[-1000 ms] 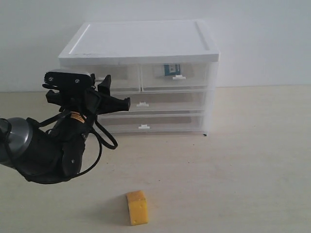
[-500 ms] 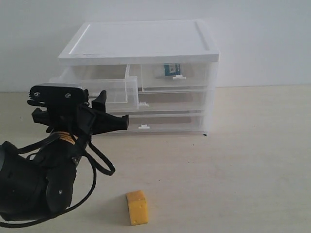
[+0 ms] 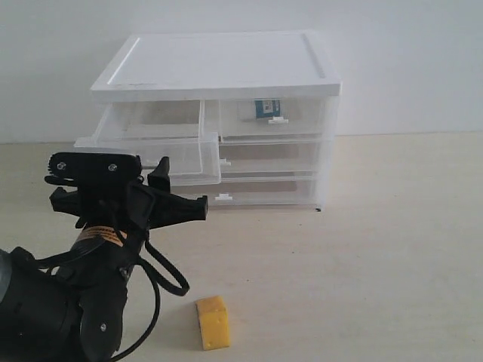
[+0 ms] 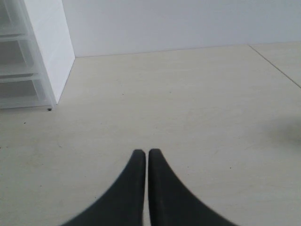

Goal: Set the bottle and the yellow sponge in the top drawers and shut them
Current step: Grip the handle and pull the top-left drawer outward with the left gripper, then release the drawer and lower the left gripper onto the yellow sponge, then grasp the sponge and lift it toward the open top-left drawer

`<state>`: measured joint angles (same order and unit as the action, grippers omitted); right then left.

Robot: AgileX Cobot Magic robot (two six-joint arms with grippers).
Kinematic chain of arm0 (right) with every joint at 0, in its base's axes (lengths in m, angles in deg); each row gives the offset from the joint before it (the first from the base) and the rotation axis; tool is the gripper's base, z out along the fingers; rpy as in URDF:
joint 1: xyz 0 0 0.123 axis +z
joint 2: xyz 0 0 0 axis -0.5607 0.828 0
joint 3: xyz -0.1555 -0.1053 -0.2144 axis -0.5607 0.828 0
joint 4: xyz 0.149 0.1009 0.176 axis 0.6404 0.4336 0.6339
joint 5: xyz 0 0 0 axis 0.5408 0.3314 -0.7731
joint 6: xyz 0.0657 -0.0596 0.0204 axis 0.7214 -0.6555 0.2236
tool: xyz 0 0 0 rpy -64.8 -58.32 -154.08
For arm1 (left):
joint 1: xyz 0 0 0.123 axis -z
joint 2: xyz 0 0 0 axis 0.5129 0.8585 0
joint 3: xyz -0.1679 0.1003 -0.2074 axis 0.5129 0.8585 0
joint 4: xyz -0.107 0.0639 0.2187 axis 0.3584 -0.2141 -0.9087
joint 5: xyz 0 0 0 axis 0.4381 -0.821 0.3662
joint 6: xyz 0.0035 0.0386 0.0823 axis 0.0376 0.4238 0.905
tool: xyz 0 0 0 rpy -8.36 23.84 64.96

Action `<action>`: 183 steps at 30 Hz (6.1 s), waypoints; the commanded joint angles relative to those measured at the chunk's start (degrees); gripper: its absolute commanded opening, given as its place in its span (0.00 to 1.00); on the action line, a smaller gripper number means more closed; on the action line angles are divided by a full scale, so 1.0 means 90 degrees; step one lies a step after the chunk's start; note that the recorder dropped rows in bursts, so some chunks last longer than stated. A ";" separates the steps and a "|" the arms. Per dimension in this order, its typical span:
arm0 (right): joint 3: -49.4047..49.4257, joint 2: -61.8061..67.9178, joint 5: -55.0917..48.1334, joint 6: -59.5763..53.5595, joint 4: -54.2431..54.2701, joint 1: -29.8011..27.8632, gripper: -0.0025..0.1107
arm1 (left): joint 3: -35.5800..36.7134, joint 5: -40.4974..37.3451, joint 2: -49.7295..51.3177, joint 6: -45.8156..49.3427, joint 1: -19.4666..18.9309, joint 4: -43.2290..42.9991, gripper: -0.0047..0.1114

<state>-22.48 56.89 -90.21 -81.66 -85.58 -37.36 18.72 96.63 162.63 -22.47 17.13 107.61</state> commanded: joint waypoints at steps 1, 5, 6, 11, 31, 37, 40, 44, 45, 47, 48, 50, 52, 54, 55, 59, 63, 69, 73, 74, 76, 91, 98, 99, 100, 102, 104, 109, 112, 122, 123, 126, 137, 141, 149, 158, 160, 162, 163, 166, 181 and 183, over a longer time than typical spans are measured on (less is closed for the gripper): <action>0.0029 -0.0036 0.0039 0.0000 -0.0033 -0.0010 0.02 | 0.0153 -0.0086 -0.0077 0.0017 0.0081 -0.0044 0.62; 0.0029 -0.0036 0.0039 0.0000 -0.0033 -0.0010 0.02 | 0.0467 -0.0086 -0.0343 -0.0082 0.0081 -0.0026 0.74; 0.0029 -0.0036 0.0039 0.0000 -0.0033 -0.0010 0.02 | 0.0586 -0.0086 -0.0487 -0.0082 0.0087 -0.0026 0.73; 0.0029 -0.0036 0.0039 0.0000 -0.0033 -0.0010 0.02 | 0.1153 -0.0719 -0.1409 0.0004 0.0288 -0.0079 0.70; 0.0029 -0.0036 0.0039 0.0000 -0.0033 -0.0010 0.02 | 0.0575 -0.6462 -0.3218 0.3175 0.0476 0.0283 0.08; 0.0029 -0.0036 0.0039 0.0000 -0.0033 -0.0010 0.02 | -0.0105 -0.7440 -0.2937 0.3731 0.0476 0.0762 0.08; 0.0029 -0.0036 0.0039 0.0000 -0.0033 -0.0010 0.02 | -0.0323 -0.7563 -0.2765 0.3713 0.0476 0.0762 0.08; 0.0029 -0.0036 0.0039 0.0000 -0.0033 -0.0010 0.02 | -0.0707 -0.8473 -0.2541 0.3612 0.0476 0.0762 0.08; 0.0029 -0.0036 0.0039 0.0000 -0.0033 -0.0010 0.02 | -0.0843 -0.8905 -0.2485 0.3612 0.0476 0.0762 0.08; 0.0029 -0.0036 0.0039 0.0000 -0.0033 -0.0010 0.02 | -0.1097 -0.9724 -0.2368 0.3464 0.0476 0.0599 0.08; 0.0029 -0.0036 0.0039 0.0000 -0.0033 -0.0010 0.02 | -0.1215 -1.0060 -0.2301 0.3257 0.0476 0.0383 0.08; 0.0029 -0.0036 0.0039 0.0000 -0.0033 -0.0010 0.02 | -0.1436 -1.0662 -0.2183 0.2492 0.0476 -0.0317 0.08; 0.0029 -0.0036 0.0039 0.0000 -0.0033 -0.0010 0.02 | -0.1681 -1.1360 -0.2041 0.1431 0.0476 -0.1349 0.08; 0.0029 -0.0036 0.0039 0.0000 -0.0033 -0.0010 0.02 | -0.1947 -1.2247 -0.1905 0.0195 0.0476 -0.2592 0.08; 0.0029 -0.0036 0.0039 0.0000 -0.0033 -0.0010 0.02 | -0.2058 -1.2662 -0.1848 -0.0365 0.0476 -0.3119 0.08; 0.0029 -0.0036 0.0039 0.0000 -0.0033 -0.0010 0.02 | -0.2115 -1.3008 -0.1801 -0.3548 0.0476 -0.5721 0.08; 0.0029 -0.0036 0.0039 0.0000 -0.0033 -0.0010 0.02 | -0.1541 -1.1703 -0.1801 -0.5972 0.0519 -0.7209 0.09; 0.0029 -0.0036 0.0039 0.0000 -0.0033 -0.0010 0.02 | -0.1316 -1.0503 -0.1791 -0.6181 0.0519 -0.6765 0.66; 0.0029 -0.0036 0.0039 0.0000 -0.0033 -0.0010 0.02 | -0.1316 -0.9822 -0.1759 -0.6241 0.0503 -0.7039 0.75; 0.0029 -0.0036 0.0039 0.0000 -0.0033 -0.0010 0.02 | -0.1316 -0.9842 -0.1729 -0.6439 0.0503 -0.7039 0.75; 0.0029 -0.0036 0.0039 0.0000 -0.0033 -0.0010 0.02 | -0.1511 -1.0674 -0.1547 -0.6772 0.0503 -0.7310 0.75; 0.0029 -0.0036 0.0039 0.0000 -0.0033 -0.0010 0.02 | -0.2053 -1.0886 -0.0266 -1.0361 0.0527 -0.9040 0.75; 0.0029 -0.0036 0.0039 0.0000 -0.0033 -0.0010 0.02 | -0.2053 -1.0994 -0.0078 -1.2111 0.0527 -1.0523 0.75; 0.0029 -0.0036 0.0039 0.0000 -0.0033 -0.0010 0.02 | -0.2053 -1.1036 -0.0078 -1.2247 0.0527 -1.0626 0.75; 0.0029 -0.0036 0.0039 0.0000 -0.0033 -0.0010 0.02 | -0.2053 -1.1052 -0.0078 -1.2356 0.0527 -1.0749 0.75; 0.0029 -0.0036 0.0039 0.0000 -0.0033 -0.0010 0.02 | -0.2053 -1.1052 -0.0078 -1.2512 0.0527 -1.0809 0.75; 0.0029 -0.0036 0.0039 0.0000 -0.0033 -0.0010 0.02 | -0.2053 -1.1052 -0.0078 -1.2640 0.0527 -1.0889 0.75; 0.0029 -0.0036 0.0039 0.0000 -0.0033 -0.0010 0.02 | -0.2053 -1.1052 -0.0040 -1.2728 0.0527 -1.0890 0.75; 0.0029 -0.0036 0.0039 0.0000 -0.0033 -0.0010 0.02 | -0.2053 -1.0948 0.0076 -1.2728 0.0527 -1.0714 0.75; 0.0029 -0.0036 0.0039 0.0000 -0.0033 -0.0010 0.02 | -0.2318 -1.0858 0.0518 -1.2848 0.0762 -1.0762 0.72; 0.0029 -0.0036 0.0039 0.0000 -0.0033 -0.0010 0.02 | -0.2319 -1.0858 0.0532 -1.2848 0.0762 -1.0762 0.70; 0.0029 -0.0036 0.0039 0.0000 -0.0033 -0.0010 0.02 | -0.2319 -1.0907 0.0547 -1.2883 0.0762 -1.0762 0.60; 0.0029 -0.0036 0.0039 0.0000 -0.0033 -0.0010 0.02 | -0.2319 -1.1023 0.0334 -1.2616 0.0965 -1.1291 0.08; 0.0029 -0.0036 0.0039 0.0000 -0.0033 -0.0010 0.02 | -0.2319 -1.1023 -0.0014 -1.2166 0.0965 -1.1264 0.08; 0.0029 -0.0036 0.0039 0.0000 -0.0033 -0.0010 0.02 | -0.2319 -1.0775 -0.0900 -0.8453 0.0965 -0.9715 0.08; 0.0029 -0.0036 0.0039 0.0000 -0.0033 -0.0010 0.02 | -0.2711 -1.0939 -0.1719 -0.3748 0.0937 -0.7018 0.08; 0.0029 -0.0036 0.0039 0.0000 -0.0033 -0.0010 0.02 | -0.2963 -1.1391 -0.1762 -0.2802 0.0912 -0.6506 0.08; 0.0029 -0.0036 0.0039 0.0000 -0.0033 -0.0010 0.02 | -0.3288 -1.1881 -0.1761 -0.1956 0.0818 -0.5989 0.08; 0.0029 -0.0036 0.0039 0.0000 -0.0033 -0.0010 0.02 | -0.3406 -1.2044 -0.1761 -0.1620 0.0770 -0.5793 0.08; 0.0029 -0.0036 0.0039 0.0000 -0.0033 -0.0010 0.02 | -0.3824 -1.2613 -0.1761 -0.0474 0.0530 -0.4989 0.08; 0.0029 -0.0036 0.0039 0.0000 -0.0033 -0.0010 0.02 | -0.4613 -1.4060 -0.2557 0.2927 -0.1021 -0.3075 0.08; 0.0029 -0.0036 0.0039 0.0000 -0.0033 -0.0010 0.02 | -0.4613 -1.4193 -0.2744 0.3412 -0.1243 -0.2995 0.08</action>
<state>-22.48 56.79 -90.21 -81.66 -85.58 -37.36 -22.02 -29.36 140.42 2.89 8.24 78.81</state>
